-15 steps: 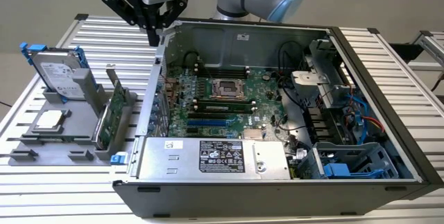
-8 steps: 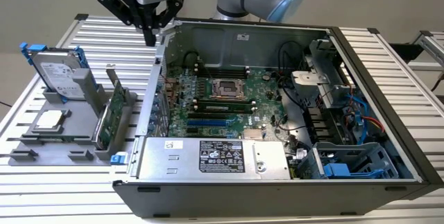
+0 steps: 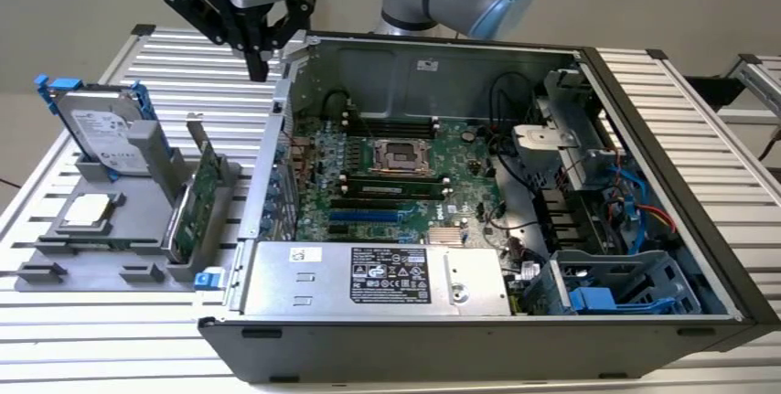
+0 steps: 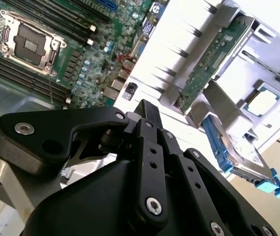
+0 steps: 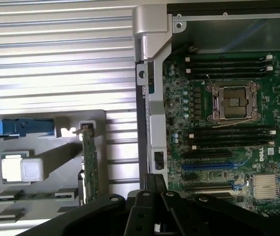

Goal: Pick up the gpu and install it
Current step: 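Reach for the gpu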

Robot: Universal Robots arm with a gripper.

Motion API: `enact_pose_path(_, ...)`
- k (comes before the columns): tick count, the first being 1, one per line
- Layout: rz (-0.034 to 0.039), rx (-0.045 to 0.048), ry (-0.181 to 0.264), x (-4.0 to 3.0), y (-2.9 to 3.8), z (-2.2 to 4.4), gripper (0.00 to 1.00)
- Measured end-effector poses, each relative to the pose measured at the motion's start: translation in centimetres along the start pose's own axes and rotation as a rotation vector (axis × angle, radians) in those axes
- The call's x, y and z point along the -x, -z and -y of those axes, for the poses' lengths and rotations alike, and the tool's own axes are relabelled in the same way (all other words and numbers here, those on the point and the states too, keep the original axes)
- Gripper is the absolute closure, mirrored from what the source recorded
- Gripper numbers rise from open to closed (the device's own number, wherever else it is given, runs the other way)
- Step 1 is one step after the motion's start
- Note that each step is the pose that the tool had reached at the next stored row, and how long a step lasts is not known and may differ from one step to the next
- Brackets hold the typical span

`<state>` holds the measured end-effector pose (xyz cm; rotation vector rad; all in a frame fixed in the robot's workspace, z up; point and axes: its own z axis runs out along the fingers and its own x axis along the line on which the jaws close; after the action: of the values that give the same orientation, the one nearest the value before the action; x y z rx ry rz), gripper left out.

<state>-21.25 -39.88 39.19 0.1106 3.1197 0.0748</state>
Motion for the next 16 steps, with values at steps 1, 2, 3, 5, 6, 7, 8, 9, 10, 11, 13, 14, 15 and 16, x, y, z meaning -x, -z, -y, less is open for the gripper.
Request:
enact_pose_path(1, -0.0002, 0.0000, 0.000, -0.05, 0.00, 0.01, 1.00)
enact_pose_path(2, -0.0005, -0.0001, 0.000, -0.11, 0.00, 0.01, 1.00)
enact_pose_path(3, -0.0006, -0.0001, 0.000, -0.17, 0.00, 0.02, 1.00)
enact_pose_path(5, -0.0009, -0.0001, 0.000, -0.29, -0.01, 0.02, 1.00)
enact_pose_path(6, -0.0009, -0.0001, 0.000, -0.38, -0.01, 0.03, 1.00)
enact_pose_path(7, -0.0009, -0.0001, 0.000, -0.47, -0.01, 0.04, 1.00)
enact_pose_path(8, -0.0011, -0.0001, 0.000, -0.52, -0.02, 0.04, 1.00)
enact_pose_path(9, -0.0017, -0.0002, 0.000, -0.53, -0.02, 0.04, 1.00)
enact_pose_path(10, -0.0027, -0.0003, 0.000, -0.54, -0.03, 0.04, 1.00)
enact_pose_path(11, -0.0034, -0.0005, 0.000, -0.55, -0.03, 0.04, 1.00)
enact_pose_path(13, -0.0035, -0.0003, 0.000, -0.64, -0.04, 0.06, 1.00)
enact_pose_path(14, -0.0033, -0.0001, 0.000, -0.92, -0.05, 0.08, 1.00)
enact_pose_path(15, -0.0032, -0.0002, 0.000, -1.22, -0.03, 0.10, 1.00)
enact_pose_path(16, -0.0033, -0.0003, 0.000, -1.36, -0.02, 0.11, 1.00)
